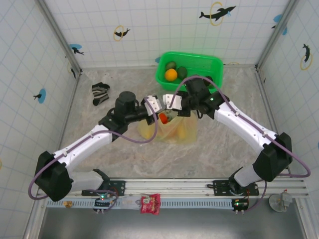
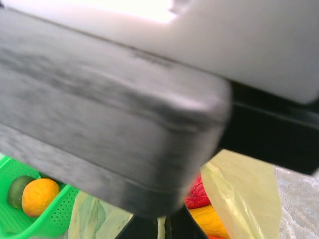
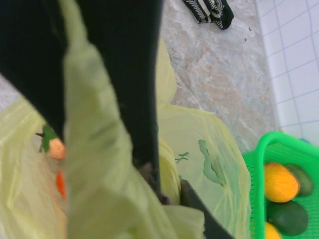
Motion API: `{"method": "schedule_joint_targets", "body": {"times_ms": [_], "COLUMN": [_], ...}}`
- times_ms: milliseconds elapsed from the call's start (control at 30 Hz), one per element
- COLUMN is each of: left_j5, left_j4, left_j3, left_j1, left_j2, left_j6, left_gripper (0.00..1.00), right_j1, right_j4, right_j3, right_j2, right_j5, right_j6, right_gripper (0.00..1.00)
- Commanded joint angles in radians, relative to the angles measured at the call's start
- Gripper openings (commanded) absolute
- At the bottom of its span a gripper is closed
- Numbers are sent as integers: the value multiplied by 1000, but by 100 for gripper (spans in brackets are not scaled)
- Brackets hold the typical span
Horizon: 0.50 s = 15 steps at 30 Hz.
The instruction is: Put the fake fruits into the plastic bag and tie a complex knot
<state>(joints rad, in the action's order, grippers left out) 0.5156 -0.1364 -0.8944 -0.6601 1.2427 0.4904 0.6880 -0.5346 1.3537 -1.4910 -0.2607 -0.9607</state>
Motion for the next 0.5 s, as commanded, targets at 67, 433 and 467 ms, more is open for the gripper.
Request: {"method": "schedule_joint_targets", "body": {"times_ms": [67,433,467], "left_j5": [29,11,9], "left_j4": [-14,-11,-11], "left_j3": [18,16,16], "left_j1": [4,4,4], "left_j2": [-29,-24,-23], "left_j6": [18,31,33], "left_gripper": [0,0,0], "right_j1": [24,45,46], "right_j4": [33,-22,-29], "right_j3": [22,28,32], "right_j2": [5,72,71], "right_j5": [72,60,60], "right_j6": [-18,-24,-24], "right_gripper": [14,35,34]}}
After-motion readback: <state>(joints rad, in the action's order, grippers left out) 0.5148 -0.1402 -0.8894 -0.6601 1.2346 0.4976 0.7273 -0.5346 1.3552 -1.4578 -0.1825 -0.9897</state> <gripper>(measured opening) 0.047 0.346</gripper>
